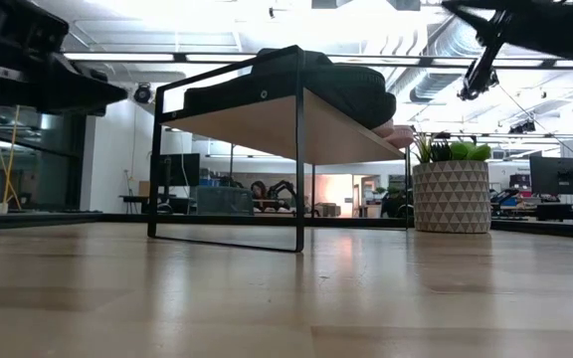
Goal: Pick and place slides into the shelf
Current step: Return to Home Position
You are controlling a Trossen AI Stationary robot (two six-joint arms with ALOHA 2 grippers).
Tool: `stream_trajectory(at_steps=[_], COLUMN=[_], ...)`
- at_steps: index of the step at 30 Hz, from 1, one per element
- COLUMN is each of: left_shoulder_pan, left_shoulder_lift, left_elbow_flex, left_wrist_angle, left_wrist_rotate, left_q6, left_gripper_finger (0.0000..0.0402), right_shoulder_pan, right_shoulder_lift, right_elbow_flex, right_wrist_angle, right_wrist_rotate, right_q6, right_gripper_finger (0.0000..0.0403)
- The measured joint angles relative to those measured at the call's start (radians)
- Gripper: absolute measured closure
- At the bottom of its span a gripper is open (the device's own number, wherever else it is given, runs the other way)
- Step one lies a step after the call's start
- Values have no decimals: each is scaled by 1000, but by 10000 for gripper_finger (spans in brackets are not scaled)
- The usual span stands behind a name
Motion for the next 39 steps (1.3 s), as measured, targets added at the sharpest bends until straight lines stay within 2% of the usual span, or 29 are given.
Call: stream_trajectory(at_steps=[5, 9, 15, 18, 21, 25, 28, 31, 39], left_shoulder_pan=[0, 0, 0, 0, 0, 0, 0, 0, 0], left_shoulder_lift=[0, 0, 0, 0, 0, 0, 0, 0, 0], left_elbow_flex=[0, 0, 0, 0, 0, 0, 0, 0, 0], left_wrist_angle=[-23, -22, -22, -22, -22, -22, -22, -22, -22], left_wrist_rotate=[142, 140, 143, 144, 144, 144, 144, 144, 144], left_q6=[11, 90, 101, 99, 99, 99, 98, 98, 98], left_gripper_finger=[401, 401, 401, 401, 401, 401, 401, 401, 401], right_shoulder_pan=[0, 0, 0, 0, 0, 0, 0, 0, 0], right_shoulder_lift=[-44, -83, -131, -143, -143, -142, -141, -141, -142], right_elbow_flex=[0, 0, 5, 35, 77, 93, 87, 43, -87], right_wrist_angle=[108, 221, 329, 343, 339, 239, 143, 126, 295], right_wrist_rotate=[-29, -43, -74, -81, -105, -131, -128, -116, -114], right_q6=[-21, -59, -109, -216, -403, -571, -595, -589, -540], right_gripper_finger=[403, 403, 403, 403, 403, 403, 403, 403, 403])
